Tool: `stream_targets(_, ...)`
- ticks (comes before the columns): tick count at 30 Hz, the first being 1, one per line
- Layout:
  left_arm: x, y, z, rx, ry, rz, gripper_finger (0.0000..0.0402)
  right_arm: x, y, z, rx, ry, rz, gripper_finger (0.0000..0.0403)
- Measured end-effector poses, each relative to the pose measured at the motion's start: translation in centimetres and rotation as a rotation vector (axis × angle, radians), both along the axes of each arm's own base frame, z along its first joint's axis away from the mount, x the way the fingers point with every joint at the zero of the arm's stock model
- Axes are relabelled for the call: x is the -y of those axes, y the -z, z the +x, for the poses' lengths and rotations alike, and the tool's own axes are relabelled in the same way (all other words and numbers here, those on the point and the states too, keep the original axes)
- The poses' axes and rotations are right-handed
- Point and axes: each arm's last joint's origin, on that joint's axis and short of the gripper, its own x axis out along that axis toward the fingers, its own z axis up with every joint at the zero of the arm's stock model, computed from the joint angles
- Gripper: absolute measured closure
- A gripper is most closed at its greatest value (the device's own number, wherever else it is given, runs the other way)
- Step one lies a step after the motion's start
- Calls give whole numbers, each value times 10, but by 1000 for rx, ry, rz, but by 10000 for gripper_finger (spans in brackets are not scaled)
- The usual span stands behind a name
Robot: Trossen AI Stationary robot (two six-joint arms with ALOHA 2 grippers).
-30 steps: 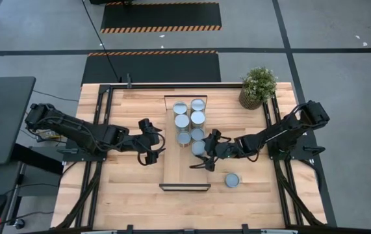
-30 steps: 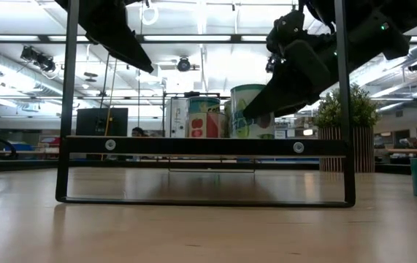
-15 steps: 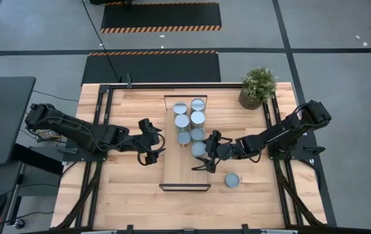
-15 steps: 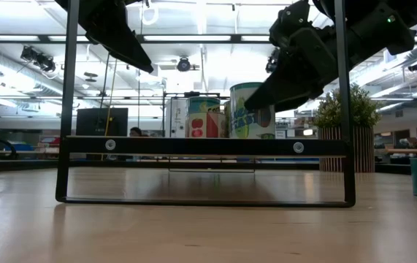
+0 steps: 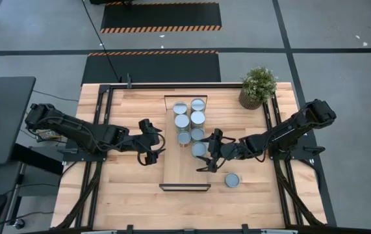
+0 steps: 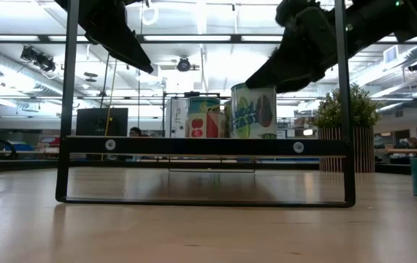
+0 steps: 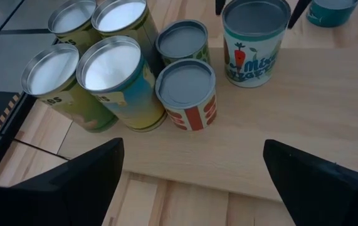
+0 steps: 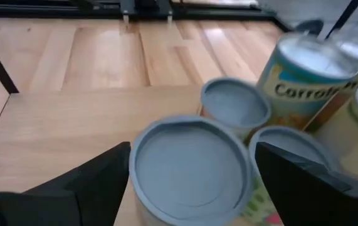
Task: Pick and place cans onto a shelf
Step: Put the canned mixed vegetable on the shelf, then put the canned tuna on the shelf
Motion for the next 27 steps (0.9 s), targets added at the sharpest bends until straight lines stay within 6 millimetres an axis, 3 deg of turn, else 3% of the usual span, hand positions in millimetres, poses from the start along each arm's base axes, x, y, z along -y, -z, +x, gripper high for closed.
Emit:
stream_targets(9, 0, 0, 0, 1, -3, -6, 15, -6, -28, -23, 1, -65, -58, 55)
stream_targets(14, 1, 1, 0, -6, 15, -36, 15, -9, -38, -51, -124, -189, 90, 55)
stream_targets(19, 1, 1, 0, -6, 18, -42, 15, -22, -23, -69, -327, -261, 140, 55)
stream_targets(27, 1, 1, 0, -6, 18, -42, 15, -60, 9, -73, -463, -370, 80, 55)
